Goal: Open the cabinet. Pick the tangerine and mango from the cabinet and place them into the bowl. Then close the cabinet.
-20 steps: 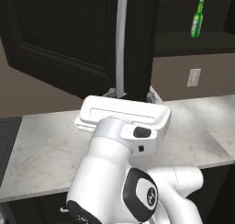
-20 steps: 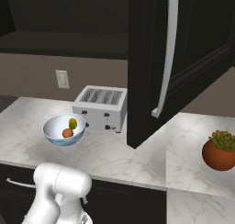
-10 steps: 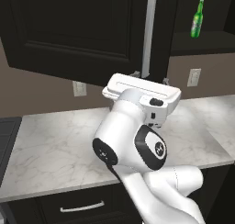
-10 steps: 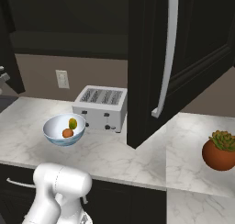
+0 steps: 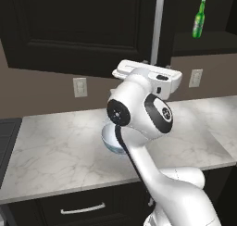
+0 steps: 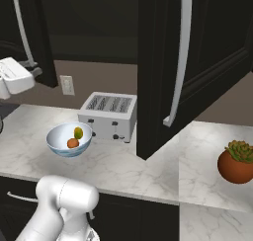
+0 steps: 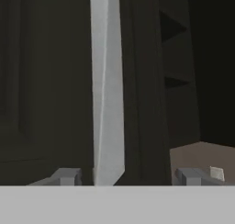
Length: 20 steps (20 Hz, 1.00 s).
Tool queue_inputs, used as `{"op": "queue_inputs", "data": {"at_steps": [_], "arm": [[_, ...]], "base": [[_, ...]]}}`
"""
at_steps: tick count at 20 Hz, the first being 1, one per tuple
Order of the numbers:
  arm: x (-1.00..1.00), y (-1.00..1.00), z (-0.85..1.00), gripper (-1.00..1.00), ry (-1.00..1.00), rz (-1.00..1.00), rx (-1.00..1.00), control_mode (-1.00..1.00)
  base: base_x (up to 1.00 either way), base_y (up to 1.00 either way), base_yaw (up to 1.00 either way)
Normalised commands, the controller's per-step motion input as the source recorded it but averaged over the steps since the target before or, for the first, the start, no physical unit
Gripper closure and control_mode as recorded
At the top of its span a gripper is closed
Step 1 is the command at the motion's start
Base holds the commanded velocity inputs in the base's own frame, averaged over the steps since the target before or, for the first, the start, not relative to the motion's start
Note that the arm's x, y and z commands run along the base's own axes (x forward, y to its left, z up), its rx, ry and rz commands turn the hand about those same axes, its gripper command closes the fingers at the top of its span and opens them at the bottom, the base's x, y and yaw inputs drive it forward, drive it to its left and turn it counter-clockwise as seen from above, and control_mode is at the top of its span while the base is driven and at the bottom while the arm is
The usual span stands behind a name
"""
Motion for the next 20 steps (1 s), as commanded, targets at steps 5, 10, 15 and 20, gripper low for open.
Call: {"op": "queue_inputs", "data": {"at_steps": [5, 10, 15, 20], "arm": [[1.00, -0.36, -0.29, -1.00, 0.02, 0.00, 0.01, -1.00], [1.00, -0.35, -0.47, -1.00, 0.00, 0.01, 0.00, -1.00], [1.00, -0.25, -0.45, -1.00, 0.00, 0.00, 0.00, -1.00], [1.00, -0.19, -0.20, -1.00, 0.01, 0.00, 0.01, -1.00]], "base": [[0.00, 0.00, 0.00], [0.00, 0.00, 0.00], [0.00, 0.00, 0.00], [0.00, 0.00, 0.00]]}}
